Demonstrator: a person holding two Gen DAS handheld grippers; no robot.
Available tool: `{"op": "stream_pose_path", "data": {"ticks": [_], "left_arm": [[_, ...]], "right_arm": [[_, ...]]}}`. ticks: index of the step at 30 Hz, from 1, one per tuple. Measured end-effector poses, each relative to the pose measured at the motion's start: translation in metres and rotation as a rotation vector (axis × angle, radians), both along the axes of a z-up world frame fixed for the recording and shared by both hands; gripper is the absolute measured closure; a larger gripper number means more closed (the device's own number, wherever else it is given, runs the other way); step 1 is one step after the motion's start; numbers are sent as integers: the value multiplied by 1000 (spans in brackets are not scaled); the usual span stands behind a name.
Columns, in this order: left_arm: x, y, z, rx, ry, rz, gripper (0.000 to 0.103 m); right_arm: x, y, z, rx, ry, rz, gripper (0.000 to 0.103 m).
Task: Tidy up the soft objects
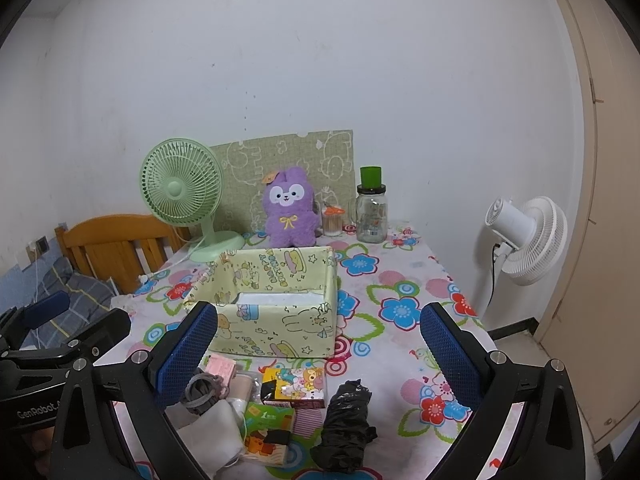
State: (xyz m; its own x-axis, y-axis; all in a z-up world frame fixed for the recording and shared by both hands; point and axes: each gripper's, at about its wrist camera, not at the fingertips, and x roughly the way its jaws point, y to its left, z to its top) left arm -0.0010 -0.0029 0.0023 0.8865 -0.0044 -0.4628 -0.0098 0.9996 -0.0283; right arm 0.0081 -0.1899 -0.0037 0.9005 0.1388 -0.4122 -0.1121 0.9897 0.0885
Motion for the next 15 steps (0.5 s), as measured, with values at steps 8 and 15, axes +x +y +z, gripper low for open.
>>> {"op": "stream_pose_path", "data": {"ticks": [8,15], "left_arm": [[0,0,0,-1,1,-1,0],[0,1,0,-1,1,-1,0]], "right_arm": [[-1,0,2,-4,-5,-3,1],[-1,-1,2,-4,-6,-4,1]]}}
